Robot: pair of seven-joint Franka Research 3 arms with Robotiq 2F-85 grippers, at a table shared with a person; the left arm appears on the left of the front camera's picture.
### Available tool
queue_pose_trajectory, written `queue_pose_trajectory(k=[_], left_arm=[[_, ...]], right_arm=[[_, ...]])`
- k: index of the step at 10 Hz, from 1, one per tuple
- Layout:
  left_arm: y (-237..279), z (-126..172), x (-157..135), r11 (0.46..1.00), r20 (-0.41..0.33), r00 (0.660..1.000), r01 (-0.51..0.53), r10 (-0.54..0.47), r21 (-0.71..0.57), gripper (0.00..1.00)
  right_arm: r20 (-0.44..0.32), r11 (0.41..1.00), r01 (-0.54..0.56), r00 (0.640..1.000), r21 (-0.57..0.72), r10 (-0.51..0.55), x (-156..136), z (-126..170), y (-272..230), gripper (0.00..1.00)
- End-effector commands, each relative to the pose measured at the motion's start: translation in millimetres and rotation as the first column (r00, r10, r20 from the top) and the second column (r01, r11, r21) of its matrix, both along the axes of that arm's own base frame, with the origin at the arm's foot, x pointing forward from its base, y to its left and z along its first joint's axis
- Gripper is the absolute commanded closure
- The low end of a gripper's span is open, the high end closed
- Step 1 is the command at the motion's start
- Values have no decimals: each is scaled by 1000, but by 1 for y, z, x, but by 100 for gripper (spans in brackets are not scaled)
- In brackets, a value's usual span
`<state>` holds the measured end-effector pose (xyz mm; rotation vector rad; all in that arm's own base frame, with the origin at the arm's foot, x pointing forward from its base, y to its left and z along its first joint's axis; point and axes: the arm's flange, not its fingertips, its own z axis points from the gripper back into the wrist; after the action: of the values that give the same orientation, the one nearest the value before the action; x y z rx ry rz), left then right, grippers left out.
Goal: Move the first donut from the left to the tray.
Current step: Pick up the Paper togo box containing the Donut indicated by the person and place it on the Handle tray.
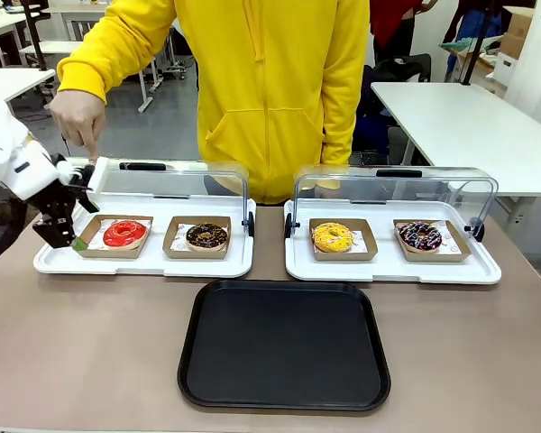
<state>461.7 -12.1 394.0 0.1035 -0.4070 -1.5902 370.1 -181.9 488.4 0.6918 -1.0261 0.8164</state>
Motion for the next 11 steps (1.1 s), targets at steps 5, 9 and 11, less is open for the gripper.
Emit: queue_pose_trajectory(k=[5, 9, 11], left_arm=[[-2, -10, 6, 1000, -5, 1000, -1, 1, 31, 0], [12, -22, 37, 991, -19, 997, -78, 80, 107, 0], [15, -33, 48, 990, -44, 997, -58, 64, 128, 0]], right_arm=[[36, 1000, -6, 999, 13, 5, 2, 0, 0, 0], [36, 1000, -6, 999, 13, 5, 2, 0, 0, 0], [36, 1000, -6, 999, 13, 5, 2, 0, 0, 0]])
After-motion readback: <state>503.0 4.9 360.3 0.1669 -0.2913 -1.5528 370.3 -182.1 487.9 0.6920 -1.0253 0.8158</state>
